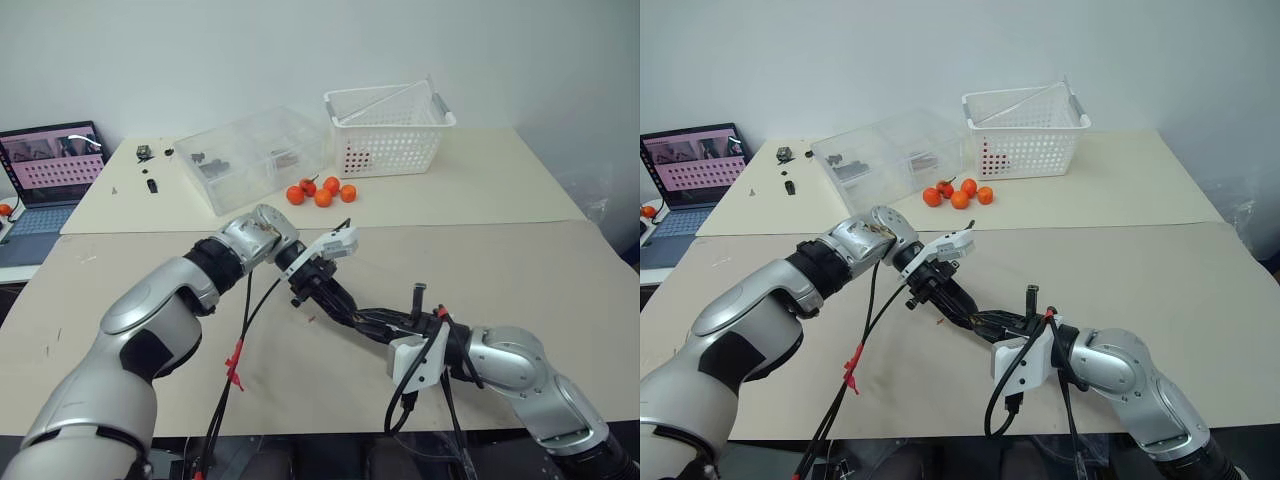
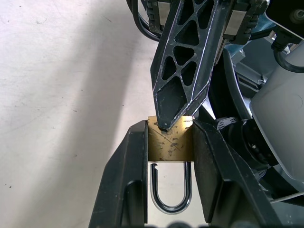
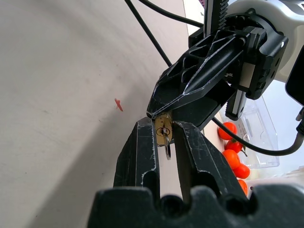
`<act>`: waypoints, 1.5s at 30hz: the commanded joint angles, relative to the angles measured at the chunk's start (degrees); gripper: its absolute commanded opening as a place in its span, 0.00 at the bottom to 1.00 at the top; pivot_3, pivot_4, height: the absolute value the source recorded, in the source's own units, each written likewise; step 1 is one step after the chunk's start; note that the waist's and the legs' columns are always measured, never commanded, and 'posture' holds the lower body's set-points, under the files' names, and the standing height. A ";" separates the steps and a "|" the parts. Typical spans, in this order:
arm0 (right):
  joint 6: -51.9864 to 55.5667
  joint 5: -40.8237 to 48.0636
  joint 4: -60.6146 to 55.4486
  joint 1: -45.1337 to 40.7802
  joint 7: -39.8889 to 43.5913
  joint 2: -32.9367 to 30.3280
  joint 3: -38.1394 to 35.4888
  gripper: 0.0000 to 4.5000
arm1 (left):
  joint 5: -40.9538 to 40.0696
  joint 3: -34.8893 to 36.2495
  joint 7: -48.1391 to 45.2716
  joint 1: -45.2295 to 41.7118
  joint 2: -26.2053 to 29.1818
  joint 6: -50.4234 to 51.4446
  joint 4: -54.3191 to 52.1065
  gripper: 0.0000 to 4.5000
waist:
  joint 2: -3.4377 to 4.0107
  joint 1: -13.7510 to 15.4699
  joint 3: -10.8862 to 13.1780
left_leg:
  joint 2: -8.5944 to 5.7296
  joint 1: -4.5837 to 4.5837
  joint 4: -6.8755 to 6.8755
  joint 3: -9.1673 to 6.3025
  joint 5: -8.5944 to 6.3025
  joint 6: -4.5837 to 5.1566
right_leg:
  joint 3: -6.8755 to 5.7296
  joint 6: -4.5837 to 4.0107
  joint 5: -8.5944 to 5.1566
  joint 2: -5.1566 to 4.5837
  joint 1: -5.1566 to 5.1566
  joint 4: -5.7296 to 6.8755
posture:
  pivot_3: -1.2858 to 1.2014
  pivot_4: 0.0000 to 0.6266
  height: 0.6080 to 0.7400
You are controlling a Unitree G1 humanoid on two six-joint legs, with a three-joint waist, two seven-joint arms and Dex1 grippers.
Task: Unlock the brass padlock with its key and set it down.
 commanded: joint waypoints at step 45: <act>8.32 11.92 0.78 -4.25 4.04 -1.46 -6.64 0.03 | 17.63 38.18 13.31 14.47 -2.00 4.55 -13.03 0.88 | 0.06 0.13 -0.04 | 0.02 0.03 0.00 -0.11 0.01 -0.03 | 0.02 -0.09 0.04 -0.03 0.02 0.03 | 0.52 0.24 1.00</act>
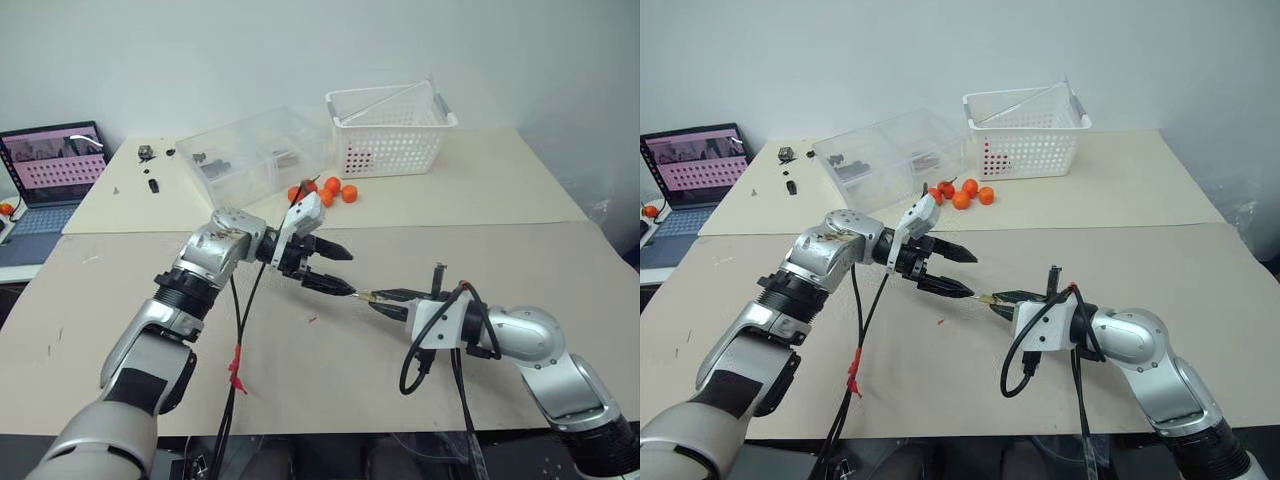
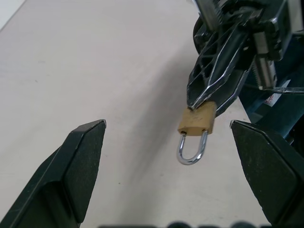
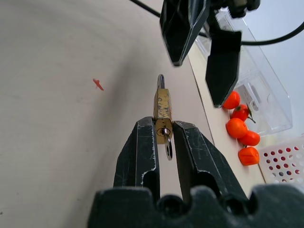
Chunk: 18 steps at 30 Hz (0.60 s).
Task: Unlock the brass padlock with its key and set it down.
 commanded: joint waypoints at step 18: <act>0.92 0.53 -3.91 0.47 -1.00 -0.48 -2.42 0.03 | 4.34 0.38 -5.75 1.93 0.58 1.03 -4.37 0.01 | 0.01 -0.09 0.00 | 0.00 0.00 -0.03 0.05 0.00 0.00 | 0.01 -0.01 0.01 0.00 0.00 0.02 | 0.52 0.24 1.00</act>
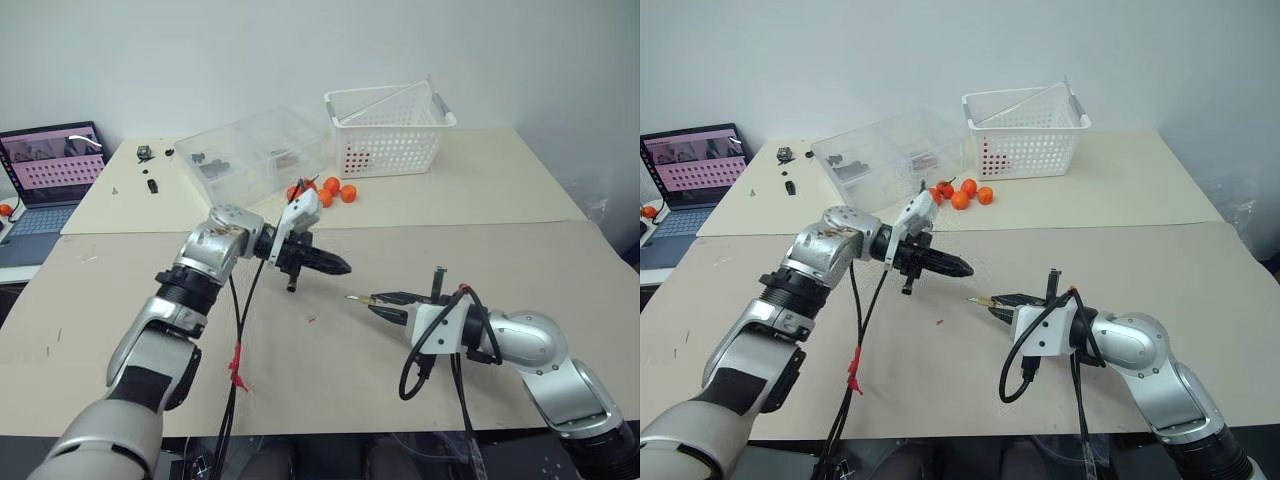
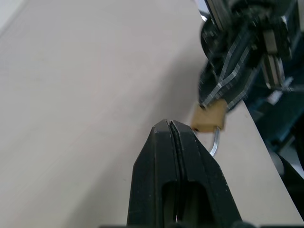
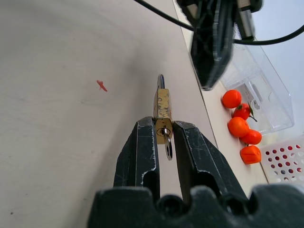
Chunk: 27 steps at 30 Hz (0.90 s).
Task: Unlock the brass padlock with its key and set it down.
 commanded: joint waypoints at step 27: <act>-3.04 -3.88 2.23 -3.67 -3.53 -1.59 -3.72 0.03 | 0.95 1.10 -0.86 0.17 2.22 2.46 -3.26 0.01 | 0.00 0.08 0.00 | 0.01 0.00 -0.03 0.00 0.00 0.00 | -0.01 -0.01 0.00 0.01 0.00 -0.02 | 0.52 0.24 1.00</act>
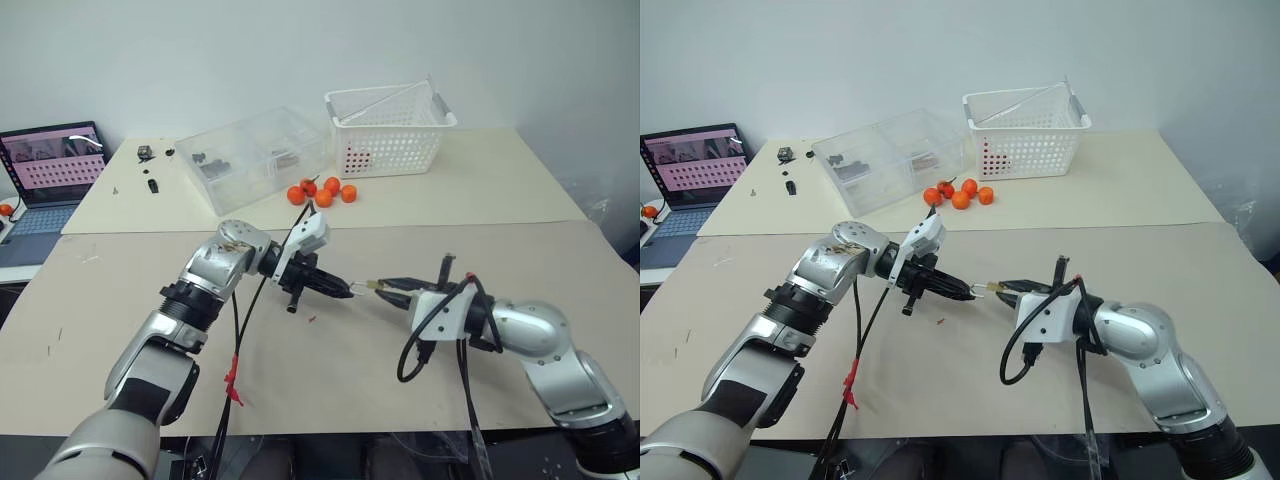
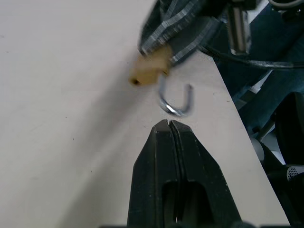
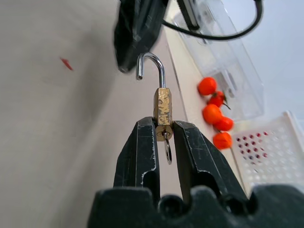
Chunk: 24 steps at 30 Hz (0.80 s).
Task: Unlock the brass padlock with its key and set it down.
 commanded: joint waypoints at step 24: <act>-16.40 -11.27 14.08 -7.65 -4.76 4.79 11.37 0.03 | -1.10 6.48 -2.62 3.51 15.58 4.39 -11.40 0.99 | 0.03 -0.88 -0.01 | 0.09 0.04 -0.10 -0.07 0.05 -0.08 | 0.02 -0.01 0.01 0.04 -0.07 0.04 | 0.52 0.24 1.00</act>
